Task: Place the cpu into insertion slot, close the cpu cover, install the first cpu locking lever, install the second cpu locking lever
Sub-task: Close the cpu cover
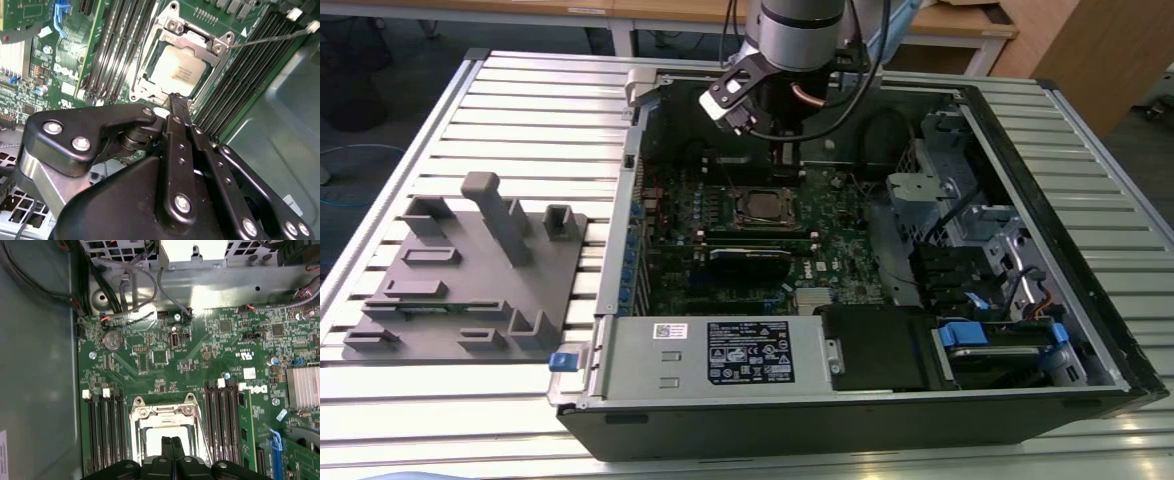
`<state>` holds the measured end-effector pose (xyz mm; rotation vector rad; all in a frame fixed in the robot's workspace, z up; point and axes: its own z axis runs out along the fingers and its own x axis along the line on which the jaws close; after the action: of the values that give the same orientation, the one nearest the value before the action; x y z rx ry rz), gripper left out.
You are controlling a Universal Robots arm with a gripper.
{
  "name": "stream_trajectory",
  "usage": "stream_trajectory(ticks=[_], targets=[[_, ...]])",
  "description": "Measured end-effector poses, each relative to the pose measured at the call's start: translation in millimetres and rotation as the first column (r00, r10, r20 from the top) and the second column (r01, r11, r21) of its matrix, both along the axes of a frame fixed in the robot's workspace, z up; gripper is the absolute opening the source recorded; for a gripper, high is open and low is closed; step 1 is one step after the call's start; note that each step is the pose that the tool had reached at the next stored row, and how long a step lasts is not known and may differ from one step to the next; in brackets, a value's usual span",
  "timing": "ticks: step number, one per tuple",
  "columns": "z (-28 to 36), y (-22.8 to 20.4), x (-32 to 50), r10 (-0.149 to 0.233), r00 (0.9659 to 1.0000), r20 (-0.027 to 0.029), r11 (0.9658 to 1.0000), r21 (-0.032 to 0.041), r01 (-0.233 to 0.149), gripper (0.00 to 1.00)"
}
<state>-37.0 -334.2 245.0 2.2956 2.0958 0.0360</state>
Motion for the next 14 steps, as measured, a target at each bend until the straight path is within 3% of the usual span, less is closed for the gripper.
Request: stream_trajectory(ticks=[5,14], targets=[[-0.1,0.1,-5.5,0.000,1.0000,-0.0001,1.0000,-0.0001,0.000,0.10],[-0.1,0.0,-5.8,0.001,1.0000,-0.0001,1.0000,-0.0001,-0.001,0.10]])
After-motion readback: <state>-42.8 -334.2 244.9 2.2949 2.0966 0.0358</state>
